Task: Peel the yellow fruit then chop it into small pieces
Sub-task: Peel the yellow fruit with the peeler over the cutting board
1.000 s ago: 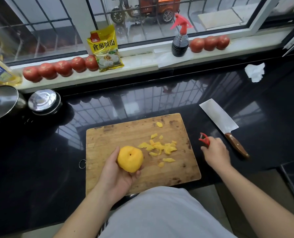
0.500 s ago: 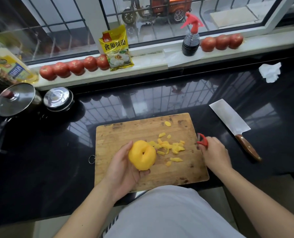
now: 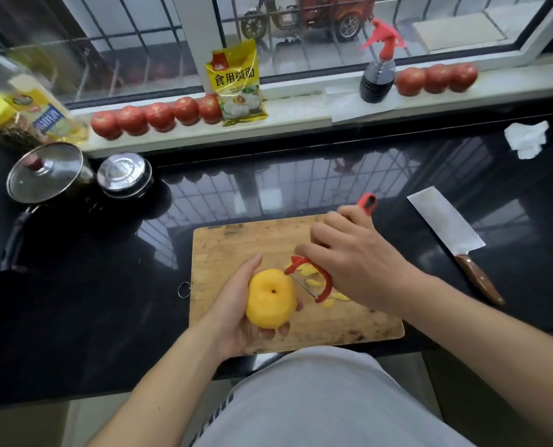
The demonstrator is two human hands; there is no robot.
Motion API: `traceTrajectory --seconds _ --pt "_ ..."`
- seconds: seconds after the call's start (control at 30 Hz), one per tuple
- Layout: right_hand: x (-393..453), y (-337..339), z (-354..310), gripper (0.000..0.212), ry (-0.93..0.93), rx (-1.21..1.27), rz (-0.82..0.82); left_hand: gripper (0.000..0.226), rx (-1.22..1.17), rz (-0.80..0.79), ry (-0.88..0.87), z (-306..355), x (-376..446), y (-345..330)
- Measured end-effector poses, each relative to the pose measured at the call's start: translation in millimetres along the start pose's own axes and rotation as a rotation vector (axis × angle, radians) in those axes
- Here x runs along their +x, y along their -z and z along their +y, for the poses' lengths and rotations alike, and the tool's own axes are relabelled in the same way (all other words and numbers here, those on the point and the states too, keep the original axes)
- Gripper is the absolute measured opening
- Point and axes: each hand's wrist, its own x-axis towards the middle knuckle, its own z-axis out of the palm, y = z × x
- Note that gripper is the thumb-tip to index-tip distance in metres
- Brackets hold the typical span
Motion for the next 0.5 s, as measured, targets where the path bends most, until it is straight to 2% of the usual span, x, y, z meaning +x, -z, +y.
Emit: traceTrajectory --seconds 0.17,0.27,0.4,0.5 --pt "33 23 -7 0.018 0.223 -0.132 0.073 0.078 0.086 -0.121 0.098 10 -3 -5" --pt "40 17 -12 0.013 0.325 -0.141 0.046 0.082 0.144 -0.179 0.131 14 -6 -7" --pt "44 15 -12 0.010 0.386 -0.145 0.012 0.075 0.148 -0.218 0.107 17 -8 -8" --pt "43 17 -14 0.012 0.410 -0.155 -0.011 0.072 0.165 -0.261 0.162 18 -10 -9"
